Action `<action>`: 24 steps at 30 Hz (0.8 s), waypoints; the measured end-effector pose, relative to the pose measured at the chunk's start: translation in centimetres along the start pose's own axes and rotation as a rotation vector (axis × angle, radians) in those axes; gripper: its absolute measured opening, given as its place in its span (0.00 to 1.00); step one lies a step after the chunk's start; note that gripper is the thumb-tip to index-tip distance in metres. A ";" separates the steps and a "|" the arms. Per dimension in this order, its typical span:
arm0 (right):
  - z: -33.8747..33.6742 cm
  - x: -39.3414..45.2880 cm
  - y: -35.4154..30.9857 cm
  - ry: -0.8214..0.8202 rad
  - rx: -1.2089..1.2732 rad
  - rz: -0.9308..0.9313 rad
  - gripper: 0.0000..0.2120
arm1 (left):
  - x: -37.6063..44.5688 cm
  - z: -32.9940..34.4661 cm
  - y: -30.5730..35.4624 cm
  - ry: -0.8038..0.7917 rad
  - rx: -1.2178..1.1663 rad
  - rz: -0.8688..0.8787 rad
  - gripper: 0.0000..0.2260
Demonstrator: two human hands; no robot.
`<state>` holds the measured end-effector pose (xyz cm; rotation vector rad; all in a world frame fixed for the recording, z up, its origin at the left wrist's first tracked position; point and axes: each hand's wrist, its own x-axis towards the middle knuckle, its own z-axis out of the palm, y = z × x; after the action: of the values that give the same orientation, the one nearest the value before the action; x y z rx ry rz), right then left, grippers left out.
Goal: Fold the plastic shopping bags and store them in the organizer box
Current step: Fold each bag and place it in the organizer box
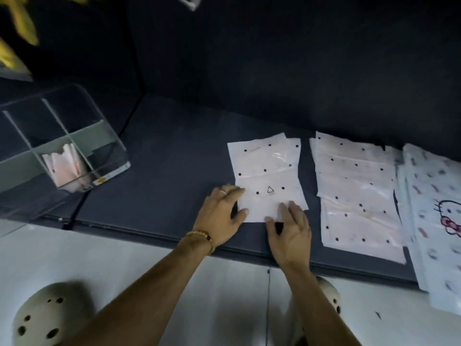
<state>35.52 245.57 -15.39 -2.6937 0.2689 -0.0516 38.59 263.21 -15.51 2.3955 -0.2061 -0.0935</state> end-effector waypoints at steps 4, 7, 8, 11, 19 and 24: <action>0.3 0.6 0.6 0.087 -0.035 -0.015 0.13 | 1.9 1.4 -0.3 -0.068 0.246 0.101 0.21; -0.1 1.3 0.8 0.121 -0.047 -0.060 0.04 | 2.4 1.8 0.1 0.002 0.251 0.124 0.12; -0.3 1.6 0.7 0.108 -0.055 -0.077 0.04 | 2.6 1.8 0.2 0.016 0.245 0.130 0.11; -1.2 1.9 0.2 0.088 -0.031 -0.139 0.05 | 2.7 1.2 0.7 0.012 0.256 0.157 0.10; -1.9 0.8 -5.9 -0.136 -0.003 -0.539 0.31 | -1.3 -7.6 -3.0 -0.021 0.179 0.100 0.07; 0.6 0.0 -9.2 -0.494 -0.078 -0.634 0.33 | -5.6 -12.4 -7.3 -0.179 0.148 -0.122 0.06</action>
<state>37.27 254.00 -11.99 -2.6471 -0.7396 0.4351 35.53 277.70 -11.18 2.5473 -0.1541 -0.3618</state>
